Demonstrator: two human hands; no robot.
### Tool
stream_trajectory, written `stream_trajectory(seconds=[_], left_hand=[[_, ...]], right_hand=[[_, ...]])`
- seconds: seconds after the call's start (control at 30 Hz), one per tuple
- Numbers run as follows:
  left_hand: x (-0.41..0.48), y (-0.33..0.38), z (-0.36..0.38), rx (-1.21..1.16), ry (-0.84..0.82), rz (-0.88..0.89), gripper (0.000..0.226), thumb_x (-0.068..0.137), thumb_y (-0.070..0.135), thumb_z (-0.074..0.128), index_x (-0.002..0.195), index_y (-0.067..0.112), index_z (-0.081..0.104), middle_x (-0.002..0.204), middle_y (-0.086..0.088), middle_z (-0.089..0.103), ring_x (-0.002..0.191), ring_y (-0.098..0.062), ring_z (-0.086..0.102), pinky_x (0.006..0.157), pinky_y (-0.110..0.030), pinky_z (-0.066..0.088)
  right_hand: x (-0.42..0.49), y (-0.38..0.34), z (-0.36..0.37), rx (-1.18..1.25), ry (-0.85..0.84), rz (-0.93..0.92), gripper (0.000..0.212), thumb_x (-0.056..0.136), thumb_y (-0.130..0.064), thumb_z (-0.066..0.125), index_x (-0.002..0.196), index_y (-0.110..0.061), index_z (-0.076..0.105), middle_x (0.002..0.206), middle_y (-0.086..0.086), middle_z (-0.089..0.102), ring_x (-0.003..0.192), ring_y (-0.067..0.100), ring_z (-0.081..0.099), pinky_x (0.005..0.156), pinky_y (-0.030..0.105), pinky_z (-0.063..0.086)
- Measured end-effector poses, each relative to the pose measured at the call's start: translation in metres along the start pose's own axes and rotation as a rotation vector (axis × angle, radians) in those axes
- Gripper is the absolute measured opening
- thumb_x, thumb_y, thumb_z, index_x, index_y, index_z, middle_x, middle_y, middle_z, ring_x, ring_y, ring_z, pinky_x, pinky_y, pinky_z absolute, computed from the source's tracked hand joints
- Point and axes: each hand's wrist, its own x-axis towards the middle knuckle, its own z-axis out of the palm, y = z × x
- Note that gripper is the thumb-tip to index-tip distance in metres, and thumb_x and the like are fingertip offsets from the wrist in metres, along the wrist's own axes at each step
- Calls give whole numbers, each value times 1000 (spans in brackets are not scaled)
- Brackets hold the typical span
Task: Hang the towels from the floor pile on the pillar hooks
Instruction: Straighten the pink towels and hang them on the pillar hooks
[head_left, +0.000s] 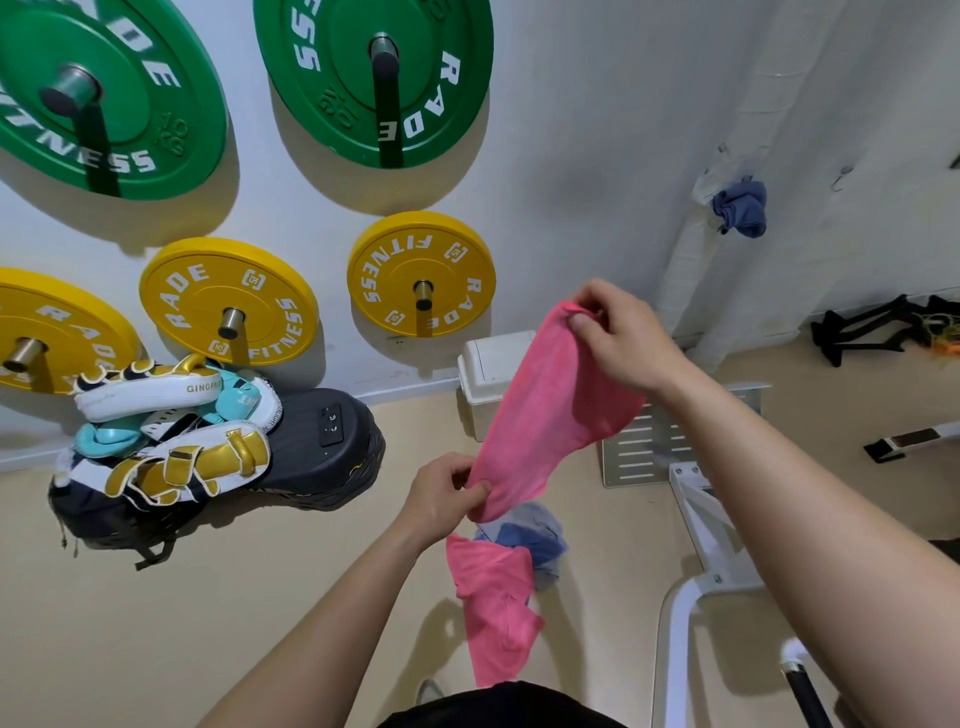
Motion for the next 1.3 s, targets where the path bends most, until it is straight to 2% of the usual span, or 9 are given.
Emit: stream_trajectory(seconds=[0.1, 0.17, 0.33, 0.43, 0.63, 0.9, 1.1, 1.23, 1.3], left_hand=[[1, -3, -12, -77, 73, -38, 15, 74, 30, 62, 77, 17, 66, 67, 11, 58, 63, -6, 50, 63, -29, 42], [4, -2, -26, -115, 142, -33, 12, 78, 31, 63, 75, 19, 64, 65, 12, 55, 61, -4, 46, 59, -24, 39], [14, -4, -59, -88, 322, -7, 10, 89, 22, 70, 95, 15, 72, 85, 4, 70, 78, -14, 61, 71, -33, 47], [20, -1, -66, -36, 450, 17, 12, 89, 18, 71, 99, 12, 72, 92, 2, 70, 87, -17, 61, 77, -29, 42], [21, 8, -59, -32, 622, -40, 16, 86, 24, 76, 97, 17, 67, 92, 5, 65, 88, -16, 57, 77, -28, 39], [22, 2, -38, 5, 537, -95, 22, 82, 33, 79, 94, 17, 70, 90, 4, 68, 86, -17, 59, 74, -26, 38], [13, 20, 5, -50, 355, -98, 14, 79, 27, 79, 90, 21, 74, 84, 5, 72, 83, -19, 67, 79, -31, 52], [5, 28, 30, -212, 230, -129, 25, 68, 37, 81, 89, 24, 74, 75, 0, 73, 71, -19, 69, 75, -47, 60], [1, 34, 37, -282, 198, -136, 24, 72, 28, 84, 91, 20, 73, 74, -8, 73, 68, -18, 68, 75, -50, 60]], right_hand=[[0, 18, -3, -14, 45, 113, 3, 98, -18, 55, 97, -18, 57, 89, -8, 60, 87, 15, 54, 76, 28, 36], [-4, 31, -3, -29, 76, 192, 10, 99, -18, 53, 104, -11, 60, 97, -2, 61, 91, 17, 53, 76, 26, 33], [-31, 64, 12, -65, 95, 377, 18, 102, -19, 49, 111, -6, 58, 107, 7, 62, 99, 22, 55, 76, 26, 31], [-52, 80, 32, -59, 102, 470, 17, 103, -19, 46, 109, -6, 54, 111, 18, 65, 104, 34, 59, 76, 32, 33], [-76, 83, 60, -10, 133, 567, 10, 103, -19, 45, 106, -10, 49, 110, 21, 65, 100, 38, 59, 73, 36, 33], [-93, 75, 69, 154, 113, 602, 12, 91, -18, 63, 82, -11, 59, 70, -2, 56, 68, 18, 50, 60, 32, 37], [-108, 60, 99, 336, 27, 568, 15, 84, -13, 71, 79, -20, 59, 62, -8, 52, 56, 6, 47, 62, 29, 42], [-115, 45, 116, 475, 22, 531, 15, 84, -12, 73, 80, -22, 62, 62, -10, 52, 52, 3, 43, 58, 24, 42], [-117, 40, 120, 519, 25, 525, 14, 85, -12, 74, 82, -21, 64, 64, -9, 52, 53, 4, 43, 56, 25, 43]])
